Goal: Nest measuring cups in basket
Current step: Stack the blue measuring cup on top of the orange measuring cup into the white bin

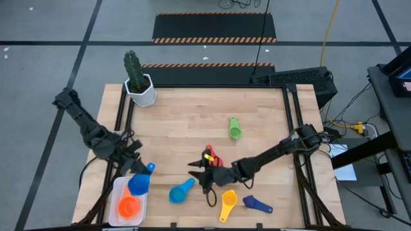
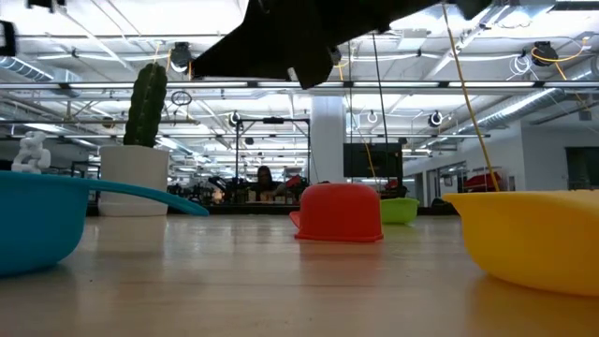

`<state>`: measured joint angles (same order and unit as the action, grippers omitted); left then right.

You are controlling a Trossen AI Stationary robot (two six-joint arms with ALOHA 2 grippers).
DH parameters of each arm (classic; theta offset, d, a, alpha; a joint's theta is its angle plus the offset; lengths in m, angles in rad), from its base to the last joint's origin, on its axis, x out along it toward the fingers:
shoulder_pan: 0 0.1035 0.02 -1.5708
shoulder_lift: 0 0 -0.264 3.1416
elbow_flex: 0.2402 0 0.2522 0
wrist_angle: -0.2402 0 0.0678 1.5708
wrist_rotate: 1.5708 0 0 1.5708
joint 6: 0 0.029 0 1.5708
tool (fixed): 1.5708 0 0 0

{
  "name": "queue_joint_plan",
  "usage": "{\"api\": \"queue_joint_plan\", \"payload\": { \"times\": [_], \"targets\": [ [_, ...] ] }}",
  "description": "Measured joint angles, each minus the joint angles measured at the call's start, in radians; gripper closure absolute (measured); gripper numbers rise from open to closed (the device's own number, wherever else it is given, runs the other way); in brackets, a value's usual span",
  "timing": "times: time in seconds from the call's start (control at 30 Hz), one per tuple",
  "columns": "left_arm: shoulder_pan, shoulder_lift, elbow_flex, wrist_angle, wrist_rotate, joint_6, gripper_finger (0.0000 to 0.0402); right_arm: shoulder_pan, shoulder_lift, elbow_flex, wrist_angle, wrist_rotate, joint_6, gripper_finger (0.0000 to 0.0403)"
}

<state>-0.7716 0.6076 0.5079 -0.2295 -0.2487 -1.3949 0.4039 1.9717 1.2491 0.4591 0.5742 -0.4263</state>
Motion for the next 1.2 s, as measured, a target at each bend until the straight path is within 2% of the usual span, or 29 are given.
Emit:
{"api": "queue_joint_plan", "payload": {
  "times": [0.1, 0.2, 0.47, 0.67, 0.93, 1.2],
  "targets": [
    [-0.113, 0.005, 0.0, -0.065, -0.08, -0.089, 0.0398, 0.042, 0.0, 0.0, 0.013, 0.104, 0.009, 0.0242],
    [-0.218, 0.027, 0.0, -0.098, -0.161, -0.183, 0.0398, 0.073, 0.0, 0.0, 0.038, 0.163, 0.036, 0.0242],
    [-0.441, 0.121, 0.0, -0.024, -0.357, -0.319, 0.0398, 0.13, -0.001, 0.0, 0.097, 0.166, 0.177, 0.0243],
    [-0.558, 0.185, 0.0, -0.005, -0.442, -0.394, 0.0398, 0.162, -0.021, 0.0, 0.112, 0.166, 0.245, 0.0243],
    [-0.658, 0.255, 0.001, -0.019, -0.602, -0.441, 0.0398, 0.199, -0.044, 0.0, 0.113, 0.169, 0.32, 0.0243],
    [-0.664, 0.365, 0.001, -0.021, -0.616, -0.498, 0.0398, 0.227, -0.044, 0.0, 0.096, 0.244, 0.34, 0.0243]
  ]
}}
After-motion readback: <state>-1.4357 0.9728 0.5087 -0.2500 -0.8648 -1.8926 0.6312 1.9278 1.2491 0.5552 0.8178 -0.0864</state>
